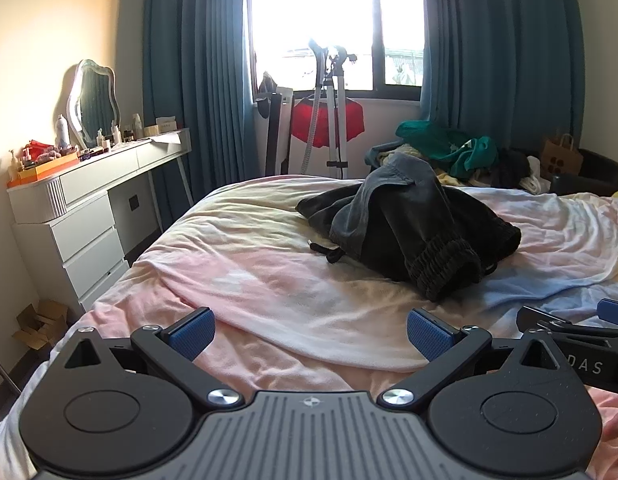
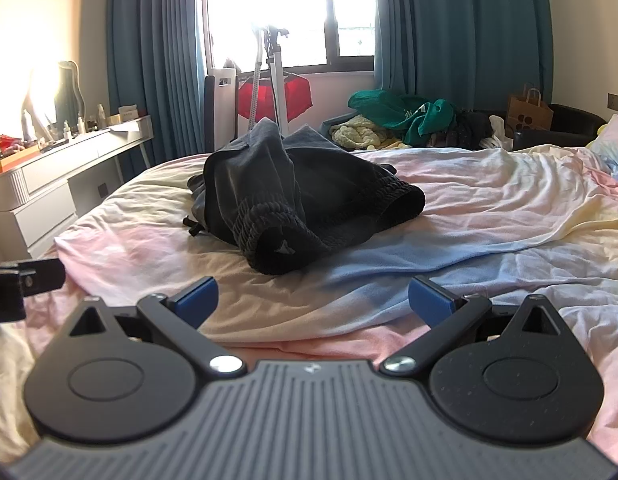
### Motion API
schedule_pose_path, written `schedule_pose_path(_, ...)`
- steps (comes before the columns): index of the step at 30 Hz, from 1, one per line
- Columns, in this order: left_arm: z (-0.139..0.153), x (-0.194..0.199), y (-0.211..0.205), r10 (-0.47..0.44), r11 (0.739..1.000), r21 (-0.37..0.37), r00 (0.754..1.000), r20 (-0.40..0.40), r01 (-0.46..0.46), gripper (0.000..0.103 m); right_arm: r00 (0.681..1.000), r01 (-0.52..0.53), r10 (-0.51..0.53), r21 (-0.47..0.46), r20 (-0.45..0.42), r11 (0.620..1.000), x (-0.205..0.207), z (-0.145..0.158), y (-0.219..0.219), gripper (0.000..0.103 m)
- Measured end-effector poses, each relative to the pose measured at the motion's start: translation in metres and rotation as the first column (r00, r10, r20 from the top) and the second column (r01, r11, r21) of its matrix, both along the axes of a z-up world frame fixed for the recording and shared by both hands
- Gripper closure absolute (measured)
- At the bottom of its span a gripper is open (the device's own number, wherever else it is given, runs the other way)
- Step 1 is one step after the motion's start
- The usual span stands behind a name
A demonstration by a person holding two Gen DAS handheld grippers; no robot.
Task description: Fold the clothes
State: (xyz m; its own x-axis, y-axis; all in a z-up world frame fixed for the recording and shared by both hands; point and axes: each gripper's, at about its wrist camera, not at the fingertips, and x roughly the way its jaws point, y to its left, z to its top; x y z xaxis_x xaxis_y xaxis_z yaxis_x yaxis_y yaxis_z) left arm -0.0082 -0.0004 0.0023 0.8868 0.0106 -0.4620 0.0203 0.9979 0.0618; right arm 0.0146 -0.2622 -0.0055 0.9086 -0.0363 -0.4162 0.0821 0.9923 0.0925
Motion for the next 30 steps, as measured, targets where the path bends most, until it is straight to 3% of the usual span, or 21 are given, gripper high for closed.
schedule_pose_path(10, -0.009, 0.003, 0.011, 0.01, 0.999, -0.038, 1.0, 0.021, -0.009, 0.0, 1.0, 0.007, -0.007, 0.004, 0.023, 1.0, -0.002, 0.001, -0.003, 0.0)
schedule_pose_path(15, -0.013, -0.001, 0.012, 0.009, 1.0, -0.011, 0.999, 0.045, -0.009, 0.0, 0.999, 0.013, -0.014, 0.011, 0.029, 1.0, -0.003, 0.002, -0.006, 0.0)
schedule_pose_path(21, -0.016, -0.01, 0.014, -0.03, 0.998, -0.059, 0.996, 0.086, 0.035, 0.0, 0.999, 0.02, -0.021, 0.02, 0.037, 1.0, -0.005, 0.002, -0.008, 0.0)
schedule_pose_path(30, -0.037, -0.008, 0.006, -0.072, 0.997, -0.016, 0.992, 0.108, 0.074, 0.002, 0.997, 0.062, -0.065, 0.061, 0.052, 0.996, -0.008, 0.009, -0.021, 0.0)
